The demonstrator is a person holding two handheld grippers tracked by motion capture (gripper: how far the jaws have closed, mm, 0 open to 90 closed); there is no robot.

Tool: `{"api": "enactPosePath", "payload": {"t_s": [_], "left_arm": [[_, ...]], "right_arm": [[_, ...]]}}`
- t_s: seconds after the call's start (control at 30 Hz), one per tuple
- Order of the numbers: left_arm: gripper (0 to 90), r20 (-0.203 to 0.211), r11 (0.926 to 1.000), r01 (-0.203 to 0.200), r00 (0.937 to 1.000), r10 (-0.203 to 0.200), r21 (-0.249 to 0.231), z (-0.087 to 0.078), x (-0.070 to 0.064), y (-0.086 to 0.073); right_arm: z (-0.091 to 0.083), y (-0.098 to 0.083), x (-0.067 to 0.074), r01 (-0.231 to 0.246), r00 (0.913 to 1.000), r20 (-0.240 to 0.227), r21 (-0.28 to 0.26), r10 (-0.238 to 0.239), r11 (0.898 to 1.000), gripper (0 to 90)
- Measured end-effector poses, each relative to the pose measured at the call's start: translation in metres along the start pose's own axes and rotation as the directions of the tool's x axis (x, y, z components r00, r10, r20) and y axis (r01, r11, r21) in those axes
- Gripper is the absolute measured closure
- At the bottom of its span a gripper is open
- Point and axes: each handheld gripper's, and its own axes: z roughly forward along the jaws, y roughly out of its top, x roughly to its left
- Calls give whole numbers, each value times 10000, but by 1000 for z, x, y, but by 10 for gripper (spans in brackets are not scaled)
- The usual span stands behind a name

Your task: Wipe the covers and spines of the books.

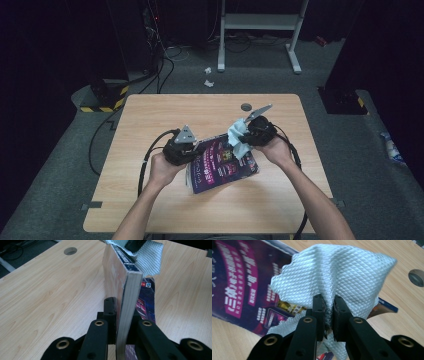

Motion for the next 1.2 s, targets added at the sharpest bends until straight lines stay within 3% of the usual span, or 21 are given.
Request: {"api": "enactPosePath", "payload": {"t_s": [0.13, 0.17, 0.2, 0.23, 0.27, 0.4, 0.43, 0.53, 0.6, 0.7, 0.73, 0.8, 0.83, 0.9, 1.03, 1.13, 1.17, 1.2], "left_arm": [[836, 80, 10000, 9, 10000, -9, -44, -1, 0, -1], [837, 87, 10000, -4, 10000, 4, -65, -1, 0, -1], [836, 87, 10000, -4, 10000, 4, -65, -1, 0, -1], [836, 91, 10000, -58, 9999, 59, -70, 0, 0, 0], [836, 87, 10000, -64, 9999, 65, -62, 0, -1, 1], [836, 50, 9999, -141, 9999, 142, -45, 0, -1, 2], [836, 19, 9999, -169, 9999, 170, -17, 0, -2, 2], [836, 30, 9998, -218, 9998, 218, -24, 0, -2, 2], [836, 65, 9998, -182, 9998, 183, -84, 0, -2, 0], [836, 25, 9998, -197, 9998, 197, 27, 3, -3, -1], [836, 5, 9997, -231, 9997, 231, 107, 5, -3, -3], [836, -24, 9996, -231, 9997, 232, 139, 6, -4, -5], [835, -24, 9996, -231, 9997, 232, 139, 6, -4, -5], [835, -44, 9997, -203, 9998, 203, 106, 6, -4, -8], [836, -130, 9992, -390, 9991, 392, 125, 6, -6, -7], [836, -148, 9990, -409, 9990, 411, 182, 8, -6, -7], [835, -211, 9985, -469, 9986, 475, 267, 9, -7, -7], [836, -247, 9984, -478, 9985, 485, 297, 10, -7, -7]], "right_arm": [[4, -10, -21, -713, 9963, 513, 317, 697, 9969, 822], [5, -14, -29, -1077, 9924, 640, 386, 1051, 9934, 822], [5, -14, -29, -1077, 9924, 640, 386, 1051, 9934, 822], [5, -18, -36, -1471, 9866, 770, 415, 1436, 9883, 822], [5, -19, -37, -1519, 9857, 802, 460, 1479, 9873, 822], [3, -15, -27, -1173, 9919, 537, 318, 1155, 9926, 822], [2, -12, -17, -542, 9979, 366, 196, 534, 9983, 822], [2, -10, -19, -484, 9978, 479, 316, 469, 9983, 822], [5, -16, -39, -1570, 9852, 770, 473, 1531, 9865, 822], [10, -18, -43, -1823, 9808, 821, 617, 1770, 9813, 822], [13, -15, -33, -1421, 9890, 509, 732, 1386, 9871, 822], [12, -8, -18, -731, 9973, 105, 563, 726, 9957, 822], [12, -8, -18, -731, 9973, 105, 563, 726, 9957, 822], [12, -1, -10, -153, 9999, 50, 522, 151, 9985, 822], [16, -9, -26, -1149, 9930, 367, 815, 1122, 9900, 822], [16, -8, -19, -907, 9958, 158, 580, 899, 9942, 822], [13, -3, -4, -433, 9986, -293, 288, 441, 9986, 822], [12, 0, 4, -228, 9987, -453, 171, 235, 9996, 822]]}}
